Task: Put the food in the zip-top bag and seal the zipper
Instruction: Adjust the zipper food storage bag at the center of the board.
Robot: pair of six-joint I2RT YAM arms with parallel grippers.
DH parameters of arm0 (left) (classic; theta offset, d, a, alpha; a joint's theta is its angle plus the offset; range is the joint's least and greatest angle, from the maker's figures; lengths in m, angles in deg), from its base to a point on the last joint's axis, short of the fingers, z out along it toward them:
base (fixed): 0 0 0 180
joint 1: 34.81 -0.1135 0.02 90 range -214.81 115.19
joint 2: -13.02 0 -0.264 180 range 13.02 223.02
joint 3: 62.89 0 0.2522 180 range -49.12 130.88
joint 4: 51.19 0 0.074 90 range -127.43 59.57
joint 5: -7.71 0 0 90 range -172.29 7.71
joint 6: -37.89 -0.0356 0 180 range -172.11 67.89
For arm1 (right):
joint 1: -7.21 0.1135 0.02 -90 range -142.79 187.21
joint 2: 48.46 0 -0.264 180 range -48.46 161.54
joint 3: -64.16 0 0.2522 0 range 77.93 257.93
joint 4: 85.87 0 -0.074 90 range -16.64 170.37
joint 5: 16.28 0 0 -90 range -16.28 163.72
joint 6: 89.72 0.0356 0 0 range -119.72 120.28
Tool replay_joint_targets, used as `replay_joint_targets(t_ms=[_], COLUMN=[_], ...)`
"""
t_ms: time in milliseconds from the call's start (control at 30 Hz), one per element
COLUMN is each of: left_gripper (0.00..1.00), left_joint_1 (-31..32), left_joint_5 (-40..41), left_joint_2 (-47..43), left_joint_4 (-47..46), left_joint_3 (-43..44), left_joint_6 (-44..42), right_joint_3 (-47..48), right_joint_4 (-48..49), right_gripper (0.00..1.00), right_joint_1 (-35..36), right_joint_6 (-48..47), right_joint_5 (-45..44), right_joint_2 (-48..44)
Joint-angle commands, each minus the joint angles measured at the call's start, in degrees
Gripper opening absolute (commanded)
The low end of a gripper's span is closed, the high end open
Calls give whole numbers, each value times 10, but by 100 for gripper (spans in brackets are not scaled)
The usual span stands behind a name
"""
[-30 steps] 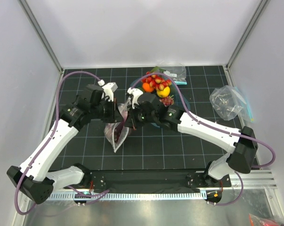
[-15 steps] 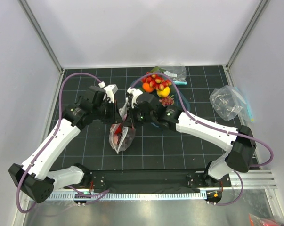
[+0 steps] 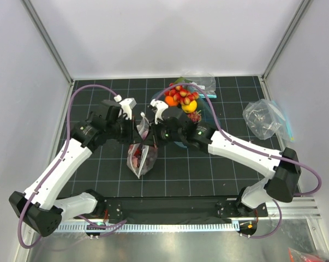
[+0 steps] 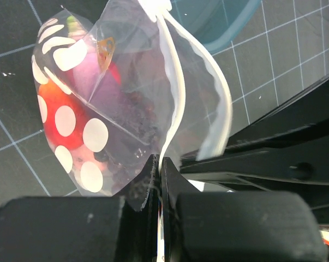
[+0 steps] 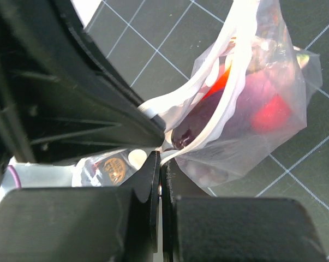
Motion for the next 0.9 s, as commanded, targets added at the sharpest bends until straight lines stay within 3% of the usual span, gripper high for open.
replay_joint_targets(t_ms=[0,300,633,667,733,800,867], left_gripper=[4,6,13,16,30,43,49], left_joint_1=[-1,-1,-1,-1,-1,-1,-1], left_joint_5=[-31,-63,-66,-59,-59,-58,-53], left_joint_2=[-14,-5,14,16,17,14,8], left_joint_4=[-13,-5,-41,-39,-37,-37,-41], left_joint_3=[23,49,-5,-7,-10,-14,-16], left_joint_6=[3,11,3,0,-6,-9,-11], right_joint_3=[-3,-4,40,40,38,38,36], right_joint_4=[55,32,-25,-22,-14,-10,-4], right_gripper=[1,1,6,7,9,19,29], right_joint_1=[2,4,4,4,4,4,3], right_joint_6=[4,3,3,4,7,9,12], right_joint_5=[3,-15,-47,-45,-44,-44,-46], right_joint_2=[-54,-76,-8,-3,-1,2,3])
